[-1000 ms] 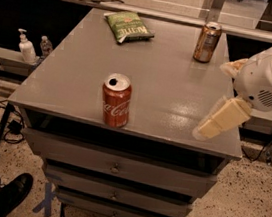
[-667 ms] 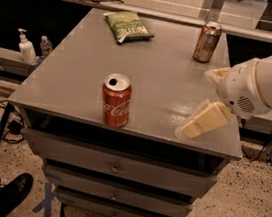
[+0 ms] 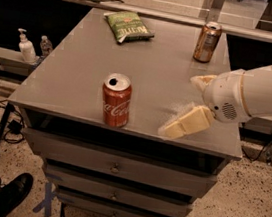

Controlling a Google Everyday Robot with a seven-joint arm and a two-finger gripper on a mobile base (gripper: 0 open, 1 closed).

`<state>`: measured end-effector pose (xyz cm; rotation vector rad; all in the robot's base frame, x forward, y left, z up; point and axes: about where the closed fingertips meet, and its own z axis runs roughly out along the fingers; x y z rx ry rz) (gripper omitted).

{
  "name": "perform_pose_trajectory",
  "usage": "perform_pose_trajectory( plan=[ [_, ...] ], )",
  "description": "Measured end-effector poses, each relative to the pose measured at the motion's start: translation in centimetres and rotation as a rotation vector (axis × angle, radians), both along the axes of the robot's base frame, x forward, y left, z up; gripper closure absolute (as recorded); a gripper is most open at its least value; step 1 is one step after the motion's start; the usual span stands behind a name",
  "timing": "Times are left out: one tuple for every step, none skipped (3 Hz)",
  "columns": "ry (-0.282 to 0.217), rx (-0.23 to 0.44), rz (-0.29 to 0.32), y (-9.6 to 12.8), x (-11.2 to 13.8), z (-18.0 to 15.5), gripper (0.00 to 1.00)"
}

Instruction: Knock coke can over

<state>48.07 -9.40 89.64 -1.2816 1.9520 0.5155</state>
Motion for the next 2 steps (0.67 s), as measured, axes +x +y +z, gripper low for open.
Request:
perform_pose_trajectory(
  plan=[
    [-0.001, -0.004, 0.001, -0.04, -0.01, -0.02, 0.00],
    [-0.026, 0.020, -0.002, 0.74, -0.09, -0.31, 0.00]
  ],
)
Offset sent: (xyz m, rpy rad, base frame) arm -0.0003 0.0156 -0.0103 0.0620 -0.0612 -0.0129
